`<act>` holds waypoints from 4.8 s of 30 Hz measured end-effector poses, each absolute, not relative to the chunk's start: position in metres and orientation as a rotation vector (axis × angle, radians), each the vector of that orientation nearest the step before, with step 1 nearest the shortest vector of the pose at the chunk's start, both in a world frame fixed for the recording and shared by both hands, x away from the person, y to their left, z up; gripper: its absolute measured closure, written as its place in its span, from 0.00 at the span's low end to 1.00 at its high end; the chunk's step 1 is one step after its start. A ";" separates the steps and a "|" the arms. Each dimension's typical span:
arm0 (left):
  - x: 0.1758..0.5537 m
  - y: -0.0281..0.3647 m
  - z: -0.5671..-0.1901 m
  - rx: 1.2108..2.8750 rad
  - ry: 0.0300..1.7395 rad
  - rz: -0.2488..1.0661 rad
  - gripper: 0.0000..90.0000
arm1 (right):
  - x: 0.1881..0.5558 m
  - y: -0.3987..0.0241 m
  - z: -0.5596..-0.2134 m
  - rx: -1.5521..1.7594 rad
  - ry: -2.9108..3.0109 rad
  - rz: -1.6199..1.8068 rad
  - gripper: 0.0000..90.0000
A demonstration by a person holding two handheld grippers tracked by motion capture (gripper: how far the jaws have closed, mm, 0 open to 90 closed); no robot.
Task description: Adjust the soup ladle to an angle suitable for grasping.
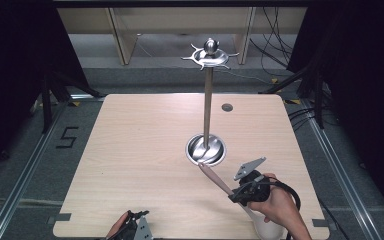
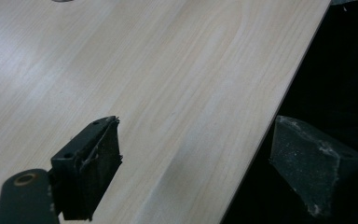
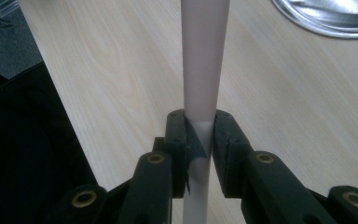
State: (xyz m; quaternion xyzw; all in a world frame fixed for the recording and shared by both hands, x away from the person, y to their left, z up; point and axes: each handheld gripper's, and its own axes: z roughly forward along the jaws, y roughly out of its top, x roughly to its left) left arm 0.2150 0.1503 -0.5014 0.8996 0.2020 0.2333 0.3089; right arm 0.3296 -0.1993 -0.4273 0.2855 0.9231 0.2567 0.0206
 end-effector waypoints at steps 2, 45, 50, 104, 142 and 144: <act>0.215 0.150 -0.501 2.375 0.536 0.613 0.17 | 0.327 -0.202 -0.424 0.917 2.843 0.804 0.86; 0.215 0.149 -0.501 2.378 0.529 0.604 0.17 | 0.299 -0.236 -0.407 0.834 2.613 1.071 0.86; 0.215 0.150 -0.501 2.381 0.533 0.600 0.17 | 0.297 -0.237 -0.403 0.831 2.587 1.116 0.86; 0.215 0.151 -0.501 2.381 0.529 0.619 0.17 | 0.323 -0.234 -0.363 0.768 2.350 1.451 0.86; 0.216 0.152 -0.501 2.371 0.535 0.611 0.17 | 0.394 -0.217 -0.293 0.809 2.326 1.293 0.86; 0.216 0.152 -0.501 2.370 0.534 0.611 0.17 | 0.397 -0.215 -0.291 0.795 2.324 1.282 0.86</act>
